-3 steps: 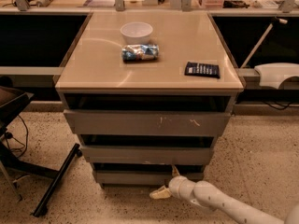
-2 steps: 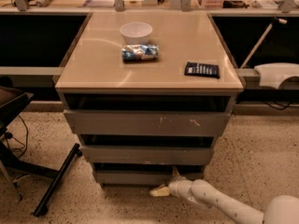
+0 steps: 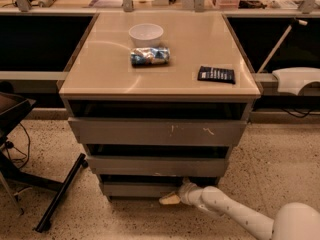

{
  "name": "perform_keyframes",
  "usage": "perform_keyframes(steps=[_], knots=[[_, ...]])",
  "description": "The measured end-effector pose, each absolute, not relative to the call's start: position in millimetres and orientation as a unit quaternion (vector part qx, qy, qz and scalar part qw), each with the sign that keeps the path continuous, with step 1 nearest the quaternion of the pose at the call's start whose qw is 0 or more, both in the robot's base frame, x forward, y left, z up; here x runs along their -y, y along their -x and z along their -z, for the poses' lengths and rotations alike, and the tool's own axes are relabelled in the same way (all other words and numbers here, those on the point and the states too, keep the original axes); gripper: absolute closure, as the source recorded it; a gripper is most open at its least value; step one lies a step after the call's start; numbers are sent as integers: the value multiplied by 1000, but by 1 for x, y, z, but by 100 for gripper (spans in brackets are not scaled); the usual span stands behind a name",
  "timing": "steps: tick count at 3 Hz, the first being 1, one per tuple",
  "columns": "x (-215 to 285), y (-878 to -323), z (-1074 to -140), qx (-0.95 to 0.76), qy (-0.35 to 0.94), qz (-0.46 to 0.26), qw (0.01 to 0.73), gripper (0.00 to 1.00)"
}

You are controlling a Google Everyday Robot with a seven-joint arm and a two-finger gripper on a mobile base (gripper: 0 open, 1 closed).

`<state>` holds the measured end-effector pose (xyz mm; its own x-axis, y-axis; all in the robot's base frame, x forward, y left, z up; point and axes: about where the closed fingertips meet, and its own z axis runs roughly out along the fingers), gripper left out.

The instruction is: Open bottom drawer

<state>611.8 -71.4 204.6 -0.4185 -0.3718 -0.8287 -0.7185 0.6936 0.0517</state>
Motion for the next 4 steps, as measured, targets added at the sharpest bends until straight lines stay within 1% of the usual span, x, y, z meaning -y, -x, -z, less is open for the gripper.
perform_keyframes(steps=[1,2,3,4], knots=[[48,-661,-208,-810,332,-202,439,0],[48,-668,-204,-809,332,-198,442,0],[48,-667,-203,-809,332,-198,442,0],[44,-630,-180,-824,330,-193,419,0]])
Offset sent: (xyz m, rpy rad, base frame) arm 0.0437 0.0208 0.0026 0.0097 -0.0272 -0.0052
